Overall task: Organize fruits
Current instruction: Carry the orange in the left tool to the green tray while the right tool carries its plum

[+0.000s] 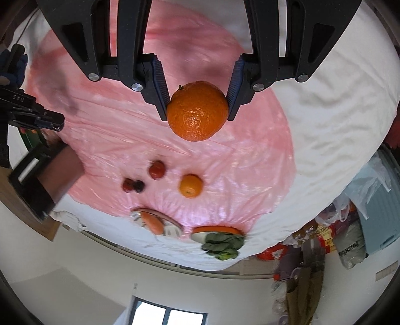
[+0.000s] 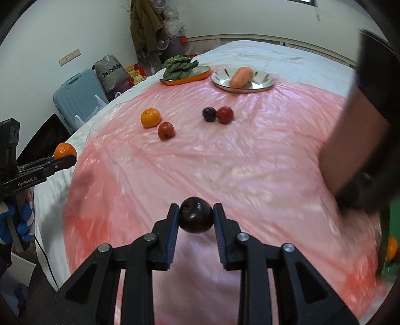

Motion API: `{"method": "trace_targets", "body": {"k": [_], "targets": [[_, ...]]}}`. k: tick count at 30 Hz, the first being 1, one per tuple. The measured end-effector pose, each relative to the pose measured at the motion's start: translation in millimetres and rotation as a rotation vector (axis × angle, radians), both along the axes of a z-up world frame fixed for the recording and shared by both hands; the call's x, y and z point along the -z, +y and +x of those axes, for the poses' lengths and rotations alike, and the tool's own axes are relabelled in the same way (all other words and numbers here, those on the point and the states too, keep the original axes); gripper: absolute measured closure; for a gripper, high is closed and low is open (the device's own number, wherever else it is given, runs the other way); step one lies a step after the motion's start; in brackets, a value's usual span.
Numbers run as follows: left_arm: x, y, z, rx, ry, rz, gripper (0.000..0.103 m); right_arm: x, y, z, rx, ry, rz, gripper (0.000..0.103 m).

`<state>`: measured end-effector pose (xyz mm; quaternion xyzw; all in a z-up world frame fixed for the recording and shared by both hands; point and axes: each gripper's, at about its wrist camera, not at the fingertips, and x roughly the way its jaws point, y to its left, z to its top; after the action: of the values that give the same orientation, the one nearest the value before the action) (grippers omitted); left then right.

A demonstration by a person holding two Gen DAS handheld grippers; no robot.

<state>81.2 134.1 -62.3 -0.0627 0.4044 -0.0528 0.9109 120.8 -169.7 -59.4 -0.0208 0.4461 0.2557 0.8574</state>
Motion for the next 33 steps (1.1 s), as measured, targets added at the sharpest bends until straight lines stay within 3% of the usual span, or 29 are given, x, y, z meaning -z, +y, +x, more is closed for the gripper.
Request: {"method": "trace_targets", "body": {"k": [19,33], "targets": [[-26.5,-128.5,-54.2,0.211,-0.020,-0.018,0.064,-21.6,-113.5,-72.0,0.172,-0.053,0.004,0.091],[-32.8,-258.8,-64.9,0.441,0.022,-0.001,0.064,-16.3,-241.3,-104.4,0.388,-0.077,0.003,0.091]]}}
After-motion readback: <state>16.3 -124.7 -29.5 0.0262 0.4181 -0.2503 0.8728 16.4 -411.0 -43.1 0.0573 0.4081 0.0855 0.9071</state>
